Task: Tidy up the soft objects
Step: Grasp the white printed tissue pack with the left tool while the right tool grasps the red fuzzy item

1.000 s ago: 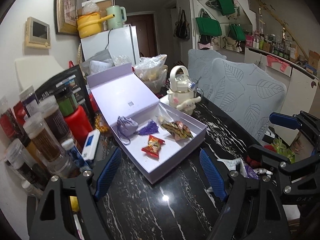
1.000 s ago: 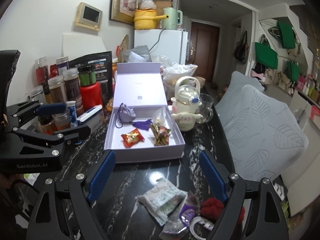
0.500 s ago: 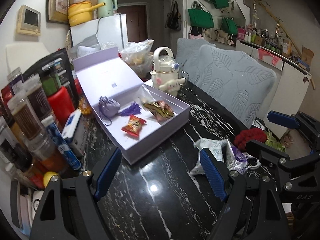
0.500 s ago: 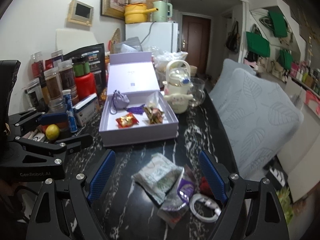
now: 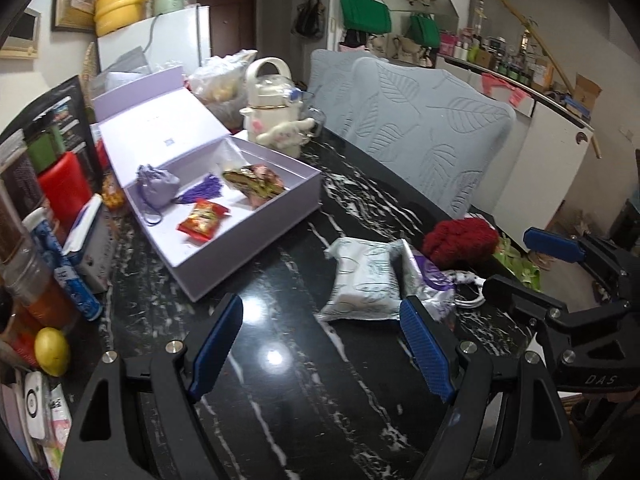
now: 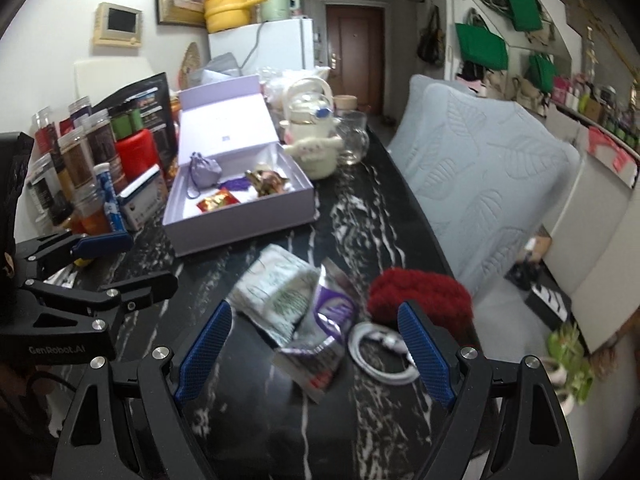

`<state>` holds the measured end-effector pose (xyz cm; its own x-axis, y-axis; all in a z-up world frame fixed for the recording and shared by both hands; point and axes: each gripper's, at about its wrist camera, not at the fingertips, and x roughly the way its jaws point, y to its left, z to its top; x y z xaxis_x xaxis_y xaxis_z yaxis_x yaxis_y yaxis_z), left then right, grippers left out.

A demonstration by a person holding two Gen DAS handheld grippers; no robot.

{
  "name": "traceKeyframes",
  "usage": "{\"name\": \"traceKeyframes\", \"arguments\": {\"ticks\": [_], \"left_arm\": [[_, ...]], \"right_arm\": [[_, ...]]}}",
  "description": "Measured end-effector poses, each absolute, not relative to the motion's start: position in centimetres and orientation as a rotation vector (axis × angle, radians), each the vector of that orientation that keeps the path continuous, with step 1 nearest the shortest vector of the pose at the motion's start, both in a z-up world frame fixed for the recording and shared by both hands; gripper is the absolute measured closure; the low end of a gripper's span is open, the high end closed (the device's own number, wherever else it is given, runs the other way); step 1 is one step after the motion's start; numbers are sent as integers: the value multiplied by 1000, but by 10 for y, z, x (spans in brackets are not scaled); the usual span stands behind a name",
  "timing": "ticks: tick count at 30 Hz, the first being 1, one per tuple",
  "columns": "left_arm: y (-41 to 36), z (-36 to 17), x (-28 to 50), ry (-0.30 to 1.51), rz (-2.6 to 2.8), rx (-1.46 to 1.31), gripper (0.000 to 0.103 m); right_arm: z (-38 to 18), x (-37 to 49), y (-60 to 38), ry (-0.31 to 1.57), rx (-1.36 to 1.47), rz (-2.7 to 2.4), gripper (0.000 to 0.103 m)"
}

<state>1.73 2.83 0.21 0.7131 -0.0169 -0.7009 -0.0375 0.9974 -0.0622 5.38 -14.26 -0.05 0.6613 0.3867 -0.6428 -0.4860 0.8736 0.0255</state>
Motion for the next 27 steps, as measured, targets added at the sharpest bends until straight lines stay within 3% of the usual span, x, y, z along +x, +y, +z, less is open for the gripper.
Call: {"name": "traceKeyframes", "arguments": {"ticks": [27], "left_arm": [[-1, -48, 80, 904, -40, -54, 22]], "right_arm": [[-51, 101, -194, 843, -45, 417, 17]]}}
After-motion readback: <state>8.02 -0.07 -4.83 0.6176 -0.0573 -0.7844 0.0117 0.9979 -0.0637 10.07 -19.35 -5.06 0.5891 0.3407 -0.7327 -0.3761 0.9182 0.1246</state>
